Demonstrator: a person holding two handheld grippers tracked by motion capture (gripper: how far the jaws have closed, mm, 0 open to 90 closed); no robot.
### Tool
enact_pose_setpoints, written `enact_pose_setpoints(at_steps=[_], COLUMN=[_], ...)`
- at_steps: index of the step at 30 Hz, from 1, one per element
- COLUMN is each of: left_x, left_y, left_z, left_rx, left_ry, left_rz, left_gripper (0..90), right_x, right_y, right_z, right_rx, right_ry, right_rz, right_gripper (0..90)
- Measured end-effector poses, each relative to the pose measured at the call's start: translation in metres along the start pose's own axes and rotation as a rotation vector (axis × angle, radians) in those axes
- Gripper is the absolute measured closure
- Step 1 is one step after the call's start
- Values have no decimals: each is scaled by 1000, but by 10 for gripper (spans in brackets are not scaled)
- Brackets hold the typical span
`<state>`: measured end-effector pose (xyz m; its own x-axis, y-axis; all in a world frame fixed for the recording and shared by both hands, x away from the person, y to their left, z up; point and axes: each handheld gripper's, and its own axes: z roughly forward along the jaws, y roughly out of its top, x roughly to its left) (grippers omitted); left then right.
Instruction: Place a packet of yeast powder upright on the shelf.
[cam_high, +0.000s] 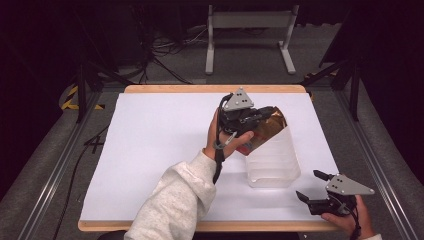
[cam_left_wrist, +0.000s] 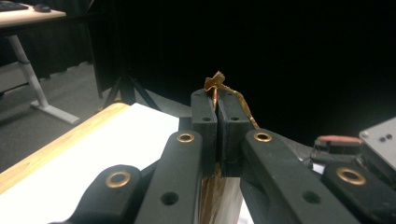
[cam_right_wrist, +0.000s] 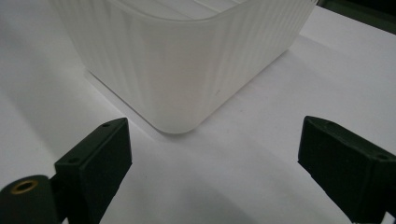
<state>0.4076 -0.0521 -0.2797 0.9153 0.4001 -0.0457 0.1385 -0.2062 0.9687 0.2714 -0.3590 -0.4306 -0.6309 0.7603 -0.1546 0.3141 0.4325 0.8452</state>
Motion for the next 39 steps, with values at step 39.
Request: enact_pose_setpoints(at_steps=[39], left_x=[-30], left_y=[-15], left_z=[32], left_rx=[-33], left_ry=[6], left_rz=[-29], left_gripper=[860], right_x=[1], right_y=[-1], right_z=[-1], right_rx=[3], right_ry=[7], right_rz=[-4], right_gripper=[105])
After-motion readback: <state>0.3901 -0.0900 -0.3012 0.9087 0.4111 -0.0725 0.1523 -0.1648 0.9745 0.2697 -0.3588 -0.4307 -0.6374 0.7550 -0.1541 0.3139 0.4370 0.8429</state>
